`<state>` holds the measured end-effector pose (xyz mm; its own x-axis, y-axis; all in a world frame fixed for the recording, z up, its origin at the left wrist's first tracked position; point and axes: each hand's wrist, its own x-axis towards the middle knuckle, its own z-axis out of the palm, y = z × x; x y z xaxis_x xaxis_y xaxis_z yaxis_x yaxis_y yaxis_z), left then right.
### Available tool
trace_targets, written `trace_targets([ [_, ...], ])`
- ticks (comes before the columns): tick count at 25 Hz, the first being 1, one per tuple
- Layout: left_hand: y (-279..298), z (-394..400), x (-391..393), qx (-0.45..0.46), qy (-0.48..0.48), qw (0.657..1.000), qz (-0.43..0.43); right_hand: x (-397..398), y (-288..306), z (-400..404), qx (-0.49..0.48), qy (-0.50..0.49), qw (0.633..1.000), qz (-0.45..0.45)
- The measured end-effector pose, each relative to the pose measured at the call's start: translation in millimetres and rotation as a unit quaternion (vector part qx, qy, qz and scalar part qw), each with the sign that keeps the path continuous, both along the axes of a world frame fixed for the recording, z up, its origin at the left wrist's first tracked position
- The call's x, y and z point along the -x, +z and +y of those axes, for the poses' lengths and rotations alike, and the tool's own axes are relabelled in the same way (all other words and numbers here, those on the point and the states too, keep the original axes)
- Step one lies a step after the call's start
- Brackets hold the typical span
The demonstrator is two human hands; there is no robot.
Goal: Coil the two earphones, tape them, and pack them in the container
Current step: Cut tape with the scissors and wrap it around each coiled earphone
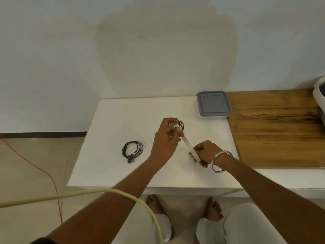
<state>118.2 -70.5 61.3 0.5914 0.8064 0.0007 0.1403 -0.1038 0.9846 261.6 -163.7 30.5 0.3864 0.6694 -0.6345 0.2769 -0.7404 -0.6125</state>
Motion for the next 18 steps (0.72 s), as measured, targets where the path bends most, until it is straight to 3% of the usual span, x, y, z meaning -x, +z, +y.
trace_targets([
  [6,-4,0,1,0.008,-0.018,0.999,0.05,0,0,-2,0.013,-0.002,0.998,0.067],
  [10,-5,-5,0,0.048,-0.042,0.997,0.034,4,-1,-2,0.001,-0.003,0.996,0.089],
  [12,-6,-6,0,0.07,-0.052,0.996,0.022,6,0,-4,-0.003,0.044,0.996,0.077],
  [15,-5,-3,3,0.099,-0.069,0.993,0.01,1,1,-10,-0.039,0.179,0.982,-0.051],
  [18,-6,5,9,0.124,-0.088,0.988,0.011,-15,0,-19,-0.123,0.25,0.929,-0.246],
])
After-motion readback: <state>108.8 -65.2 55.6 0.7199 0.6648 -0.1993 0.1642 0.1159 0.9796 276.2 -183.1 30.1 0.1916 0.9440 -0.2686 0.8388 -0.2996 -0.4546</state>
